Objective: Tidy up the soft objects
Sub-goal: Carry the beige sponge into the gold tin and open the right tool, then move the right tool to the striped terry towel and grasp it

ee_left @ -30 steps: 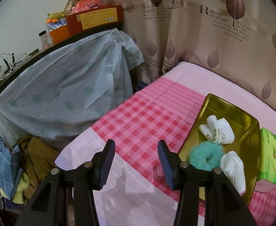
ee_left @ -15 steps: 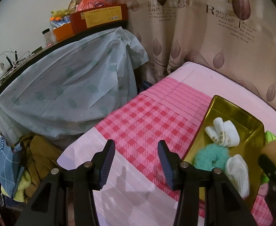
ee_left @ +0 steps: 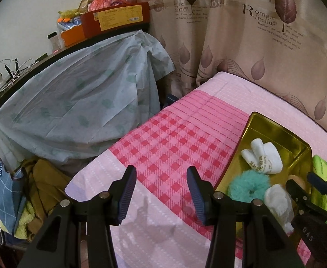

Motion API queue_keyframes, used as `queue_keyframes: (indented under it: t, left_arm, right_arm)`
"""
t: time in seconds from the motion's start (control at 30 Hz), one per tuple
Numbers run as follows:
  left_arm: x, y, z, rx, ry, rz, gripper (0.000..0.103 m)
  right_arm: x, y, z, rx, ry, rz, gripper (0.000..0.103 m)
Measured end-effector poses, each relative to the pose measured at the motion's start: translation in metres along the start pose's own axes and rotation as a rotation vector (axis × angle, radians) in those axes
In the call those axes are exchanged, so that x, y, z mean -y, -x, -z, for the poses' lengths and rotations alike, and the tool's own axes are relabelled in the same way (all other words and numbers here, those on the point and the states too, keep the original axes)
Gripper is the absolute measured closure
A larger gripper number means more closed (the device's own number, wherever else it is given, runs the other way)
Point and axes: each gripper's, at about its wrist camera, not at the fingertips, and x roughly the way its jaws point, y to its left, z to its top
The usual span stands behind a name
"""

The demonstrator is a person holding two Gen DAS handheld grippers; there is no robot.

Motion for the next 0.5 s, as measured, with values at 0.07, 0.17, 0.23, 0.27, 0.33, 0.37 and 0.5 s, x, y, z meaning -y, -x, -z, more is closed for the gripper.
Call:
queue_keyframes:
  t: [0.07, 0.17, 0.23, 0.27, 0.33, 0.37, 0.5]
  left_arm:
    - [0.001, -0.001, 0.000, -0.001, -0.004, 0.005, 0.055]
    - [0.003, -0.001, 0.000, 0.001, -0.010, 0.010, 0.055]
    - [0.003, -0.001, 0.000, 0.000, -0.011, 0.012, 0.055]
    - [0.003, -0.001, 0.001, 0.000, -0.011, 0.010, 0.055]
    - [0.003, -0.001, 0.001, -0.002, -0.010, 0.012, 0.055]
    - [0.003, -0.001, 0.001, -0.002, -0.008, 0.014, 0.055]
    - [0.004, 0.000, 0.001, 0.004, -0.012, 0.013, 0.055]
  right_arm:
    - [-0.004, -0.002, -0.004, 0.012, 0.005, 0.002, 0.039]
    - [-0.003, 0.007, -0.004, 0.035, 0.000, 0.004, 0.039]
    - [0.003, 0.020, 0.001, 0.054, -0.011, 0.008, 0.036]
    - [0.008, 0.029, 0.005, 0.064, -0.021, 0.016, 0.034]
    - [0.018, 0.043, 0.016, 0.073, -0.037, 0.027, 0.033]
    - [0.024, 0.051, 0.023, 0.073, -0.045, 0.039, 0.032]
    - [0.057, 0.079, 0.054, 0.054, -0.117, 0.083, 0.032]
